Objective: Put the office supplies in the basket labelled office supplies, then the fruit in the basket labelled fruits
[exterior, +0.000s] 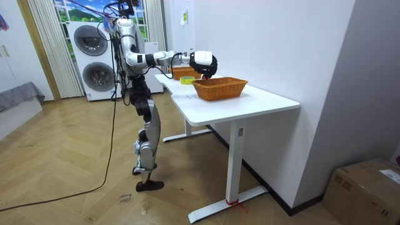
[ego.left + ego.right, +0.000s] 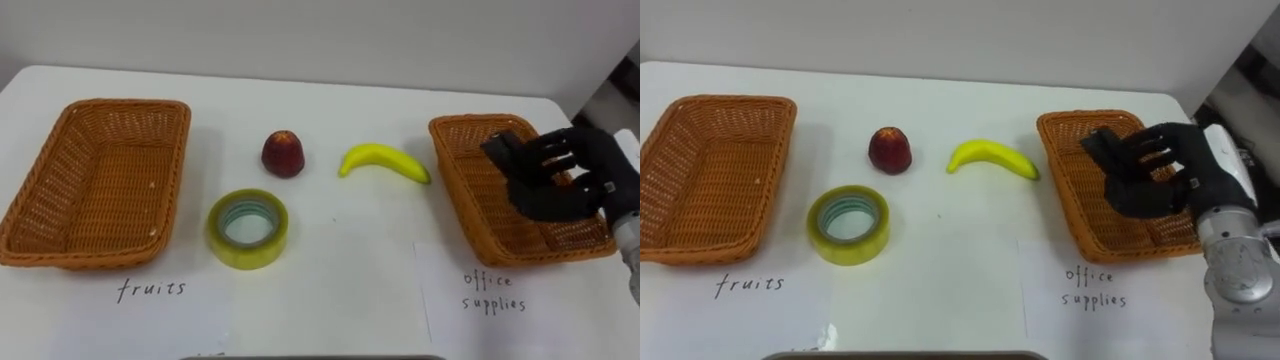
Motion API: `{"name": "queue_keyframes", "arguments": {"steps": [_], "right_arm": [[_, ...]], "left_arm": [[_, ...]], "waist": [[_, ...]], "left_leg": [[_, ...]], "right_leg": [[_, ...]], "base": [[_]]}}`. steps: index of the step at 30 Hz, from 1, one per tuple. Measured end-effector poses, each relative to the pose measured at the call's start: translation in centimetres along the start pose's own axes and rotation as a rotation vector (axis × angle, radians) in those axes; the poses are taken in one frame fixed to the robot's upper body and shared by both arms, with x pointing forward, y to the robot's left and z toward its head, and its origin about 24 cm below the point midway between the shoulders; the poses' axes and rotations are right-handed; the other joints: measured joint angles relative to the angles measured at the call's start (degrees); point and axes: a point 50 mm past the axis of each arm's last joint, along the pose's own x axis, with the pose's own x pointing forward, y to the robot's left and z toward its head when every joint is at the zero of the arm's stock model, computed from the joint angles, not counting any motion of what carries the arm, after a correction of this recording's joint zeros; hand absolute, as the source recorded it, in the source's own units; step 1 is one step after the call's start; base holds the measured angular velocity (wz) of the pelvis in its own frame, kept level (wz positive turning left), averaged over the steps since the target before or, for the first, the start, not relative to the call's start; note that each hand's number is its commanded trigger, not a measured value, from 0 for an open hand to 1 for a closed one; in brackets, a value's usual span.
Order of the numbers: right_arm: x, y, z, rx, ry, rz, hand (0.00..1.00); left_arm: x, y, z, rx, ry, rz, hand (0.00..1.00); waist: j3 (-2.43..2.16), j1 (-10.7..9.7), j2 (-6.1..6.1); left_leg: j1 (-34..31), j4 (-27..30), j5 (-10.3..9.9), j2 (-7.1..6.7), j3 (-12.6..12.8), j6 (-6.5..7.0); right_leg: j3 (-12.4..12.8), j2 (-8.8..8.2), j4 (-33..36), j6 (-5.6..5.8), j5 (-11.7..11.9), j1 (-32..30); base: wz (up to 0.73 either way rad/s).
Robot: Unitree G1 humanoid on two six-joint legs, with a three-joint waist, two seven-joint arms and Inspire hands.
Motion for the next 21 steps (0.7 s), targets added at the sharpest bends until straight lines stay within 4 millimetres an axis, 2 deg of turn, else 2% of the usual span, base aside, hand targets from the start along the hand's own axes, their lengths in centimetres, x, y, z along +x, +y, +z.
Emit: {"name": "queue_keyframes", "arguments": {"steps": [5,6,7,8,9,14,21], "right_arm": [[-0.11,0.33,-0.17,0.0,0.006,0.05,1.0],[-0.11,0.36,-0.17,0.0,0.006,0.057,0.94],[-0.12,0.39,-0.17,0.001,0.006,0.062,0.82],[-0.12,0.4,-0.17,0.001,0.006,0.064,0.06],[-0.12,0.42,-0.17,0.001,0.006,0.069,0.0],[-0.12,0.52,-0.16,-0.003,0.006,0.079,0.0],[-0.12,0.56,-0.15,-0.01,0.006,0.081,0.0]], "left_arm": [[0.02,0.07,0.23,0.0,-0.008,0.002,0.0],[0.02,0.06,0.24,0.0,-0.008,0.001,0.0],[0.02,0.06,0.24,0.0,-0.008,0.001,0.0],[0.02,0.06,0.24,0.0,-0.008,0.001,0.0],[0.02,0.06,0.23,0.0,-0.008,0.001,0.0],[0.01,0.05,0.12,-0.001,-0.005,0.001,0.0],[-0.02,0.03,-0.06,-0.001,0.0,0.001,0.0]], "waist": [[-0.13,0.0,0.07],[-0.17,0.0,0.08],[-0.19,0.1,0.1],[-0.2,0.1,0.12],[-0.21,0.1,0.16],[-0.2,0.2,0.15],[-0.08,0.3,-0.63]], "left_leg": [[0.0,0.0,0.0,-0.01,-0.2,0.0],[0.0,0.0,0.0,-0.01,-0.2,0.0],[0.0,0.0,0.0,-0.01,-0.2,0.0],[0.0,0.0,0.0,-0.01,-0.2,0.0],[0.0,0.0,0.0,-0.01,-0.2,0.0],[0.0,0.0,0.0,0.01,0.1,0.0],[0.0,-0.2,0.0,0.01,0.1,0.0]], "right_leg": [[0.0,-0.04,0.0,0.0,0.0,-0.3],[0.0,-0.03,0.0,0.0,0.0,-0.3],[0.0,-0.02,0.0,0.0,0.0,-0.3],[0.0,-0.02,0.0,0.0,0.0,-0.3],[0.0,-0.01,0.1,-0.01,0.0,-0.3],[0.0,-0.01,0.2,-0.01,0.0,-0.3],[0.0,0.02,0.1,-0.01,0.0,0.1]], "base": [[0.0],[0.0],[0.0],[0.0],[0.0],[0.0],[0.0]]}}
